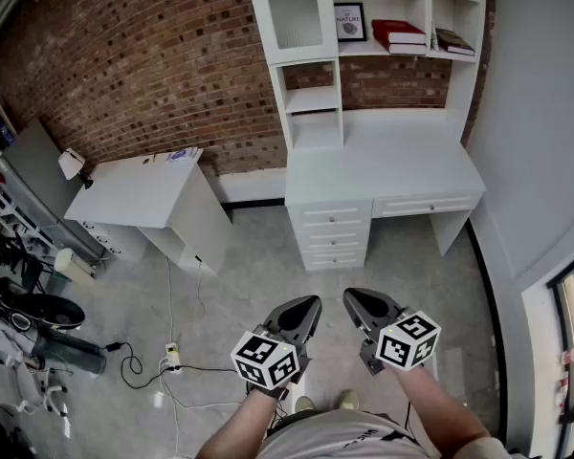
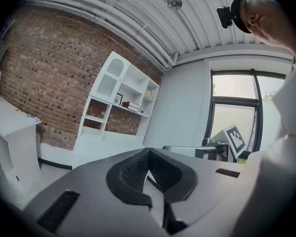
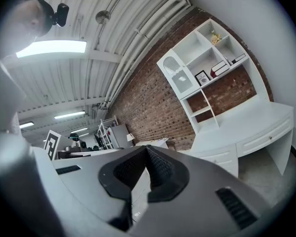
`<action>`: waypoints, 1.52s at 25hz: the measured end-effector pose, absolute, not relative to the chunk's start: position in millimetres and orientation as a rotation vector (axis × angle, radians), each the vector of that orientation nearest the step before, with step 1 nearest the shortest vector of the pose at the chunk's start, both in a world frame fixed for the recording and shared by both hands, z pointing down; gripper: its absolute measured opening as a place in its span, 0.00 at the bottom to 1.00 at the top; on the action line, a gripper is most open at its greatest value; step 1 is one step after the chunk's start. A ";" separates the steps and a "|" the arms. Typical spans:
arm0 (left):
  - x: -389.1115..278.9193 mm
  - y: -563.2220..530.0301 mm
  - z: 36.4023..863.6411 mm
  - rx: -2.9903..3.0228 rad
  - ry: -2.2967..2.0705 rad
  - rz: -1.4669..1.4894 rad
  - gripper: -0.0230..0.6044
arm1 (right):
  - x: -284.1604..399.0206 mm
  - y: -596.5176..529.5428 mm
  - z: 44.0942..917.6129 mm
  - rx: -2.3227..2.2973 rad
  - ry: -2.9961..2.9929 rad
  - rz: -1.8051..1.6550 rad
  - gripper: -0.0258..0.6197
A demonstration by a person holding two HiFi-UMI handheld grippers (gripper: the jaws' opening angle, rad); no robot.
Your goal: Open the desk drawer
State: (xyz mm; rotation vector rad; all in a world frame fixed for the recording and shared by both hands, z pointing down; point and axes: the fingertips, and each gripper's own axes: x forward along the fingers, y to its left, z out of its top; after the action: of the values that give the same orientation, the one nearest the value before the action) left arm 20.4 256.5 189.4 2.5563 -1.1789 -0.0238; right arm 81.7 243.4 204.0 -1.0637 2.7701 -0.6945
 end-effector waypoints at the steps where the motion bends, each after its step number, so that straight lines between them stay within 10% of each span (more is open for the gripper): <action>1: 23.5 256.1 189.8 2.553 -1.180 -0.025 0.06 | 85.2 243.0 204.1 -1.062 2.771 -0.695 0.07; 18: 63.1 227.0 210.8 2.496 -1.221 0.005 0.06 | 135.4 215.6 218.4 -0.996 2.698 -0.813 0.07; 38: -37.3 38.7 305.2 2.521 -1.110 0.063 0.06 | 32.8 28.8 318.5 -1.226 2.693 -0.934 0.07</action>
State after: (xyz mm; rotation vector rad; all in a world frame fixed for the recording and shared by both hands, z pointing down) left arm -37.3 38.7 305.2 2.5211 -1.1096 0.0634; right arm 32.8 28.8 318.5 -1.2260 2.6934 -0.9337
